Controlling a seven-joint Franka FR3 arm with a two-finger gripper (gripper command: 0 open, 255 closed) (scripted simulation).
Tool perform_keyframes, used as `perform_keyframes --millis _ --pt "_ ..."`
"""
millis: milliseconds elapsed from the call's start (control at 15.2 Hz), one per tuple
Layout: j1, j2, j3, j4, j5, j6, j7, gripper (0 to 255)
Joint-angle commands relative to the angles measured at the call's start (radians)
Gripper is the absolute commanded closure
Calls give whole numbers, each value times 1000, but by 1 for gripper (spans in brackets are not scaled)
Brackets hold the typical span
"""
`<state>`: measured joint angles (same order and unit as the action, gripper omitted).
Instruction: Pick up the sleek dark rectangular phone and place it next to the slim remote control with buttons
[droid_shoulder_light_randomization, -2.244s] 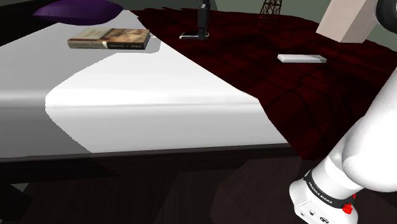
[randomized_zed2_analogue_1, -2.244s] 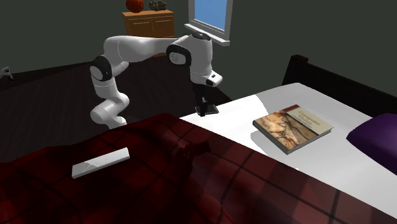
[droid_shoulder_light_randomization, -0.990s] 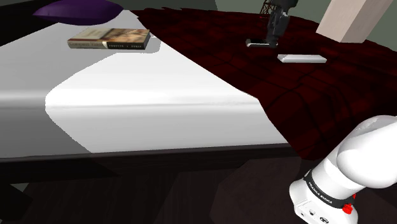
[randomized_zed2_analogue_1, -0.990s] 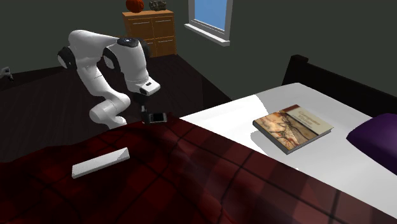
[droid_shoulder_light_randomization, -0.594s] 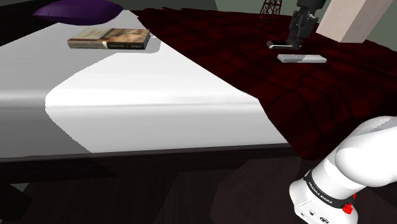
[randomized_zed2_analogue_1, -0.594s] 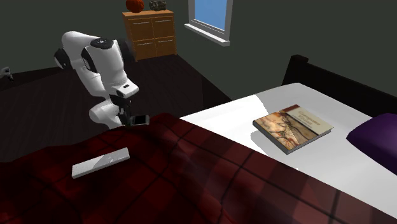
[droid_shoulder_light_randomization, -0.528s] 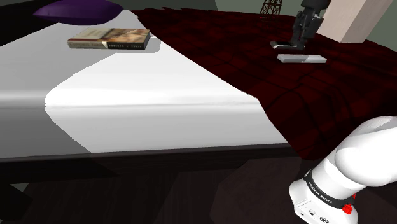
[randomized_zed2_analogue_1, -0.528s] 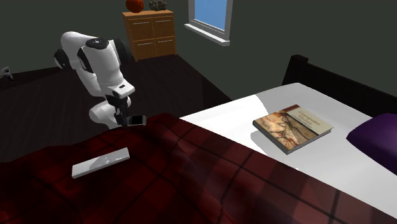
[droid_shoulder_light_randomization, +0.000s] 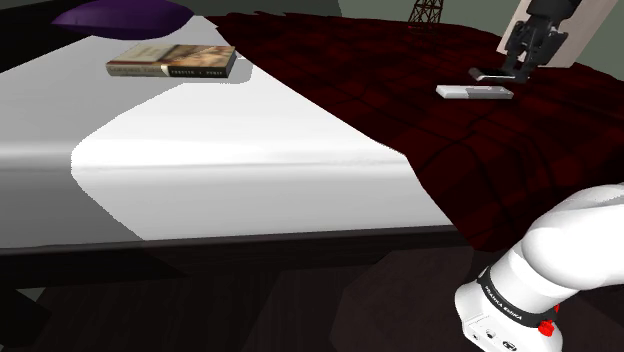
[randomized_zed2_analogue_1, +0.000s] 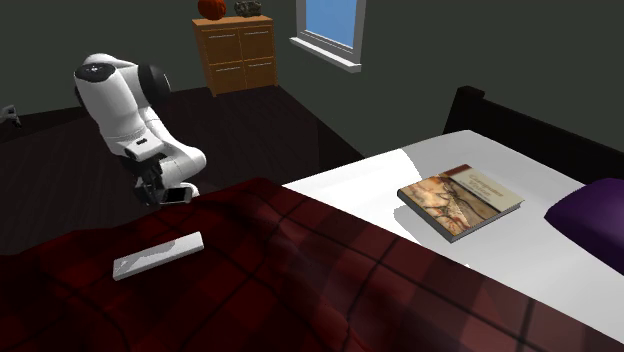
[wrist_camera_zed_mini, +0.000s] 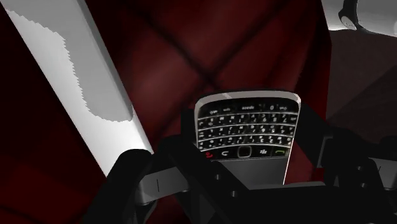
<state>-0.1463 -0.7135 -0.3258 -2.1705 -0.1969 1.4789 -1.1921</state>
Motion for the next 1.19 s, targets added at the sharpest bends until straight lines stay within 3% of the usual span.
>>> perform_keyframes --millis 0,858,1122 --pt "-10 -22 -15 -30 -16 10 -18 255" --pt "-26 -64 -43 -230 -45 168 -8 255" --pt "-26 -65 -44 -236 -47 174 -8 255"
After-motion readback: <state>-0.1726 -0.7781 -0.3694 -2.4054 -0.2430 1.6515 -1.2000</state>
